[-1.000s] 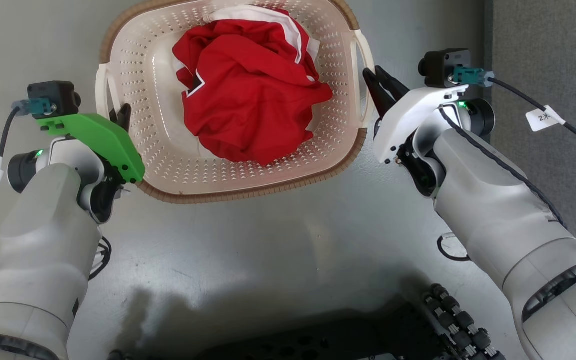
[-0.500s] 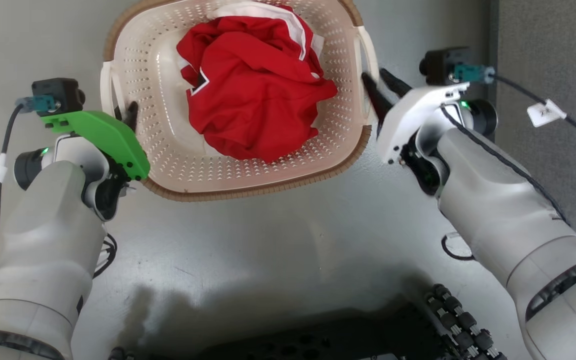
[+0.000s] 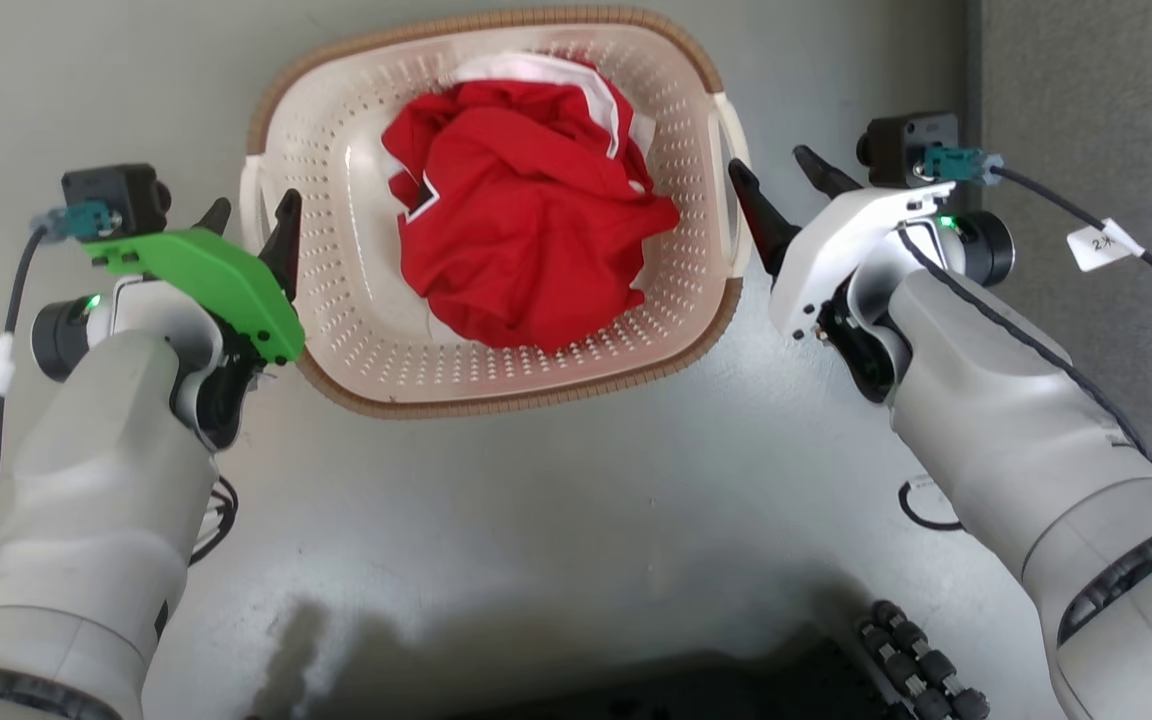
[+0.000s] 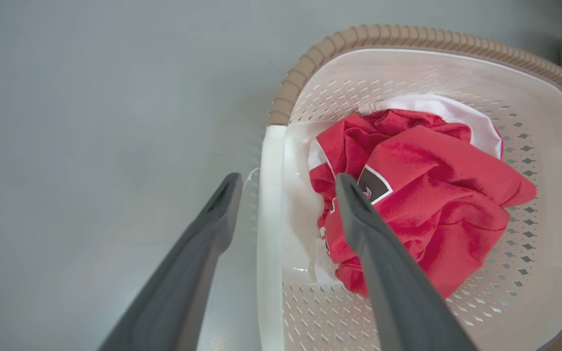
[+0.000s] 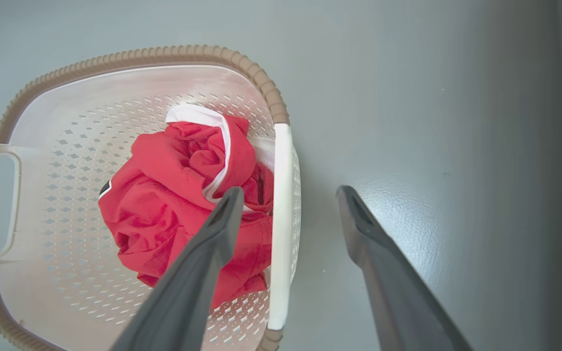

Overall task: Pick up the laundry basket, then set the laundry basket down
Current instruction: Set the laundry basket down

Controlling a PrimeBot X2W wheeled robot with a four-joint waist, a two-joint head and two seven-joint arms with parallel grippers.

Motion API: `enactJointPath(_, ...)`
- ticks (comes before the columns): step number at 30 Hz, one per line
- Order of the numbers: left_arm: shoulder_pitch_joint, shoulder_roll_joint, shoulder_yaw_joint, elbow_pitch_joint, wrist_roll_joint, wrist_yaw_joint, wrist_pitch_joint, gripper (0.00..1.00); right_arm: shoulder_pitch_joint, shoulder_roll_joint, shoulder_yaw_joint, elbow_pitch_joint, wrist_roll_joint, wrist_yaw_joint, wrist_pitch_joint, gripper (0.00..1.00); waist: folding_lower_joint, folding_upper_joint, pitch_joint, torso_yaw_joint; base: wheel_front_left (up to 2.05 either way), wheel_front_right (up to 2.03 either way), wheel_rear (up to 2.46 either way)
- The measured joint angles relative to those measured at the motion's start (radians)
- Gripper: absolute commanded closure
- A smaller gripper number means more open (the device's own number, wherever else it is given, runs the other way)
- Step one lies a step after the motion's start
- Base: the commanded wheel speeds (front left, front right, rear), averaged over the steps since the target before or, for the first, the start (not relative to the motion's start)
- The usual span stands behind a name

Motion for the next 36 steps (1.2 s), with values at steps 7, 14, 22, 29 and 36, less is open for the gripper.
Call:
enactJointPath(7, 0.036, 0.013, -0.012, -0.004, 0.027, 0.0, -0.09, 0.0, 0.041, 0.0, -0.005, 0.015, 0.0, 0.003, -0.015, 0.0, -0.0001, 0.0, -0.059, 0.001, 0.0, 0.0, 0.0)
enactJointPath(14, 0.078, 0.03, -0.03, -0.015, 0.049, 0.0, -0.136, 0.0, 0.078, 0.0, -0.018, 0.009, -0.002, 0.003, -0.025, 0.0, -0.0001, 0.0, -0.139, 0.002, 0.0, 0.0, 0.0)
enactJointPath(22, 0.109, 0.061, -0.026, -0.053, 0.104, 0.003, -0.146, 0.0, 0.111, -0.027, -0.078, -0.107, -0.027, -0.013, -0.028, 0.0, -0.0001, 0.0, -0.238, 0.004, 0.0, 0.0, 0.0)
enactJointPath(29, 0.125, 0.081, 0.042, -0.204, 0.162, 0.052, -0.146, 0.0, 0.127, -0.083, -0.151, -0.27, -0.1, -0.063, -0.029, 0.0, -0.0001, 0.0, -0.322, 0.005, 0.0, 0.0, 0.0)
enactJointPath(36, 0.155, 0.123, 0.1, -0.363, 0.242, 0.114, -0.146, 0.0, 0.213, -0.104, -0.203, -0.402, -0.168, -0.1, -0.029, 0.0, -0.0002, 0.0, -0.4, 0.007, 0.0, 0.0, 0.0)
